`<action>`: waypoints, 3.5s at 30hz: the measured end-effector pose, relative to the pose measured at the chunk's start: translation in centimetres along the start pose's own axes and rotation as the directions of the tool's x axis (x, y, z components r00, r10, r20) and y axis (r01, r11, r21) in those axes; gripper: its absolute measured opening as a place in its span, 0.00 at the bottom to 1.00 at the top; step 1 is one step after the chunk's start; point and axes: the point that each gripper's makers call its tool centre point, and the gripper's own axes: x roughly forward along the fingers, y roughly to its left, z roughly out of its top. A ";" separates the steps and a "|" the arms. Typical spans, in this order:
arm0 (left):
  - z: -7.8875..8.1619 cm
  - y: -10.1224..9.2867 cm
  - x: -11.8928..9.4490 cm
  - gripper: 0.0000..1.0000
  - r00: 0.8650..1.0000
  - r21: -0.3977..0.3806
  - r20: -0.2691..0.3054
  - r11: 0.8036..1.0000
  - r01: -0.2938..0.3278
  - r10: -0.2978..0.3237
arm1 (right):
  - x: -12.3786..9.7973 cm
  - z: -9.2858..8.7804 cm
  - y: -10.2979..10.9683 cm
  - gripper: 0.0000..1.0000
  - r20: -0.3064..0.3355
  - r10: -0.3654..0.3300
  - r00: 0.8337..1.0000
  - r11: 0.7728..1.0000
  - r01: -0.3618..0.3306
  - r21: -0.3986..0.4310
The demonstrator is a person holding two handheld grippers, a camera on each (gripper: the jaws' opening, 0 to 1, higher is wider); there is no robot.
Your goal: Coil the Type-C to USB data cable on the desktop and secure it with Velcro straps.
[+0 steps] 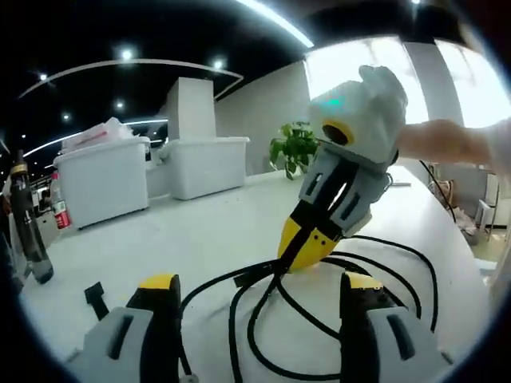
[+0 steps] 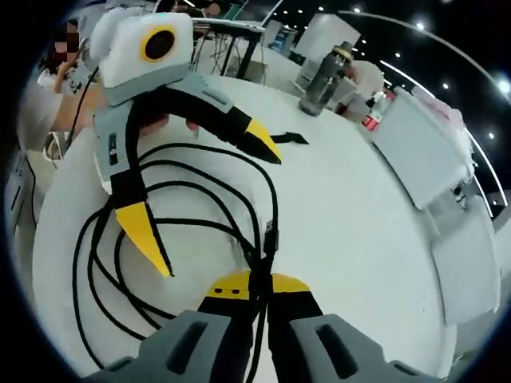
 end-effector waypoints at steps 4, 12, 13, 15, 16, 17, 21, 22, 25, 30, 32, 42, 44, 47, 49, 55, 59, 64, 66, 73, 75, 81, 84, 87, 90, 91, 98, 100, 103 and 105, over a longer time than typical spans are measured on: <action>0.3 0.5 0.7 0.82 1.000 0.021 0.005 1.000 -0.016 0.016 | -1.3 1.0 -0.3 0.04 0.029 -0.047 0.998 0.997 0.049 -0.055; 0.7 1.4 1.1 0.74 0.998 0.069 0.000 0.996 -0.062 0.062 | -2.7 1.8 -0.3 0.04 0.044 -0.101 0.994 0.985 0.106 -0.133; 0.7 1.5 1.1 0.73 0.997 0.104 -0.008 0.992 -0.075 0.077 | -2.7 1.8 -0.1 0.04 0.044 -0.105 0.993 0.984 0.110 -0.140; 0.7 1.6 1.1 0.70 0.994 0.153 -0.027 0.984 -0.097 0.102 | -2.9 1.9 -0.1 0.04 0.047 -0.114 0.992 0.980 0.120 -0.157; 0.8 1.5 1.2 0.69 0.993 0.167 -0.027 0.980 -0.108 0.114 | -3.0 2.0 -0.1 0.04 0.046 -0.120 0.992 0.979 0.126 -0.162; 0.8 1.5 1.1 0.66 0.991 0.191 -0.034 0.975 -0.117 0.126 | -3.1 2.1 -0.1 0.03 0.049 -0.125 0.991 0.976 0.132 -0.171; 0.9 1.5 1.0 0.45 0.987 0.275 -0.037 0.951 -0.143 0.159 | -3.7 2.9 -0.6 0.01 0.077 -0.154 0.985 0.971 0.165 -0.175; 0.8 1.4 1.0 0.42 0.986 0.276 -0.038 0.950 -0.144 0.161 | -3.8 3.1 -0.5 0.01 0.079 -0.148 0.986 0.971 0.160 -0.178; 0.6 1.5 1.0 0.35 0.985 0.286 -0.052 0.947 -0.143 0.164 | -3.6 3.2 -0.5 0.01 0.076 -0.144 0.987 0.972 0.156 -0.176; -0.7 1.5 1.0 0.23 0.980 0.309 -0.108 0.943 -0.126 0.167 | -2.8 2.6 0.0 0.01 0.056 -0.125 0.991 0.974 0.133 -0.182; -1.1 1.5 1.1 0.17 0.976 0.331 -0.128 0.935 -0.126 0.177 | -2.5 2.5 0.2 0.01 0.050 -0.111 0.993 0.977 0.118 -0.175; -1.3 1.8 1.0 0.07 0.966 0.420 -0.148 0.898 -0.133 0.212 | -2.0 2.5 0.1 0.04 0.085 -0.022 0.996 0.997 0.016 0.071; -1.3 1.8 0.9 0.07 0.964 0.424 -0.153 0.895 -0.135 0.218 | -2.2 2.6 0.0 0.16 0.113 0.012 0.994 0.977 -0.036 0.209; -1.7 2.0 0.9 0.07 0.960 0.415 -0.167 0.900 -0.138 0.224 | -2.7 2.1 -0.1 0.32 0.119 0.037 0.992 0.946 -0.073 0.314; -2.4 2.3 0.7 0.07 0.948 0.398 -0.209 0.906 -0.142 0.240 | -3.0 1.3 -0.4 0.31 0.095 0.009 0.995 0.947 -0.039 0.318; -2.6 2.8 0.6 0.07 0.934 0.347 -0.235 0.921 -0.178 0.269 | -2.7 -2.5 1.2 0.31 -0.084 0.077 0.993 0.805 -0.013 0.593; -2.7 3.0 0.4 0.08 0.933 0.322 -0.235 0.927 -0.191 0.273 | -2.0 -2.9 1.6 0.34 -0.145 0.072 0.987 0.814 0.026 0.581; -2.7 2.9 0.4 0.07 0.931 0.317 -0.236 0.928 -0.196 0.277 | -1.6 -3.2 1.5 0.35 -0.244 0.081 0.966 0.830 0.070 0.554; -2.7 3.0 0.3 0.08 0.930 0.312 -0.239 0.929 -0.199 0.279 | -1.4 -2.9 1.6 0.34 -0.260 0.101 0.960 0.828 0.064 0.557; -2.8 2.8 -0.1 0.08 0.930 0.295 -0.241 0.934 -0.203 0.278 | -0.7 -3.2 2.5 0.32 -0.324 0.135 0.936 0.873 0.042 0.485; -2.8 2.8 -0.1 0.08 0.929 0.296 -0.243 0.933 -0.204 0.280 | -0.5 -3.2 2.4 0.31 -0.325 0.129 0.937 0.878 0.044 0.476; -2.8 2.9 -0.1 0.08 0.927 0.297 -0.246 0.933 -0.204 0.282 | -0.3 -3.3 2.7 0.25 -0.335 0.148 0.930 0.889 0.023 0.457; -2.9 3.0 -0.1 0.08 0.926 0.308 -0.251 0.930 -0.199 0.282 | -0.3 -3.0 3.2 0.19 -0.320 0.181 0.930 0.884 -0.011 0.468; -3.1 3.0 0.0 0.08 0.925 0.324 -0.258 0.927 -0.188 0.278 | -0.2 -2.9 3.7 0.14 -0.300 0.215 0.929 0.873 -0.045 0.485; -3.0 3.2 0.1 0.09 0.926 0.322 -0.258 0.928 -0.187 0.276 | -0.2 -2.9 3.7 0.12 -0.289 0.227 0.930 0.876 -0.066 0.478; -3.0 3.2 0.1 0.09 0.927 0.322 -0.256 0.928 -0.185 0.274 | -0.1 -2.9 3.8 0.12 -0.285 0.231 0.930 0.877 -0.073 0.475; -2.2 2.8 0.2 0.25 0.949 0.324 -0.203 0.931 -0.168 0.242 | 0.1 -3.0 3.5 0.02 -0.250 0.259 0.933 0.868 -0.111 0.484; -1.5 2.7 0.0 0.37 0.962 0.319 -0.158 0.933 -0.164 0.223 | 0.0 -3.1 3.3 0.02 -0.249 0.235 0.940 0.890 -0.105 0.443; -1.4 2.3 -0.2 0.42 0.970 0.296 -0.142 0.944 -0.147 0.196 | 0.0 -3.0 3.5 0.02 -0.250 0.216 0.944 0.909 -0.101 0.404; -1.1 2.1 0.0 0.45 0.975 0.293 -0.128 0.946 -0.137 0.181 | 0.0 -2.9 3.2 0.02 -0.260 0.202 0.944 0.919 -0.091 0.384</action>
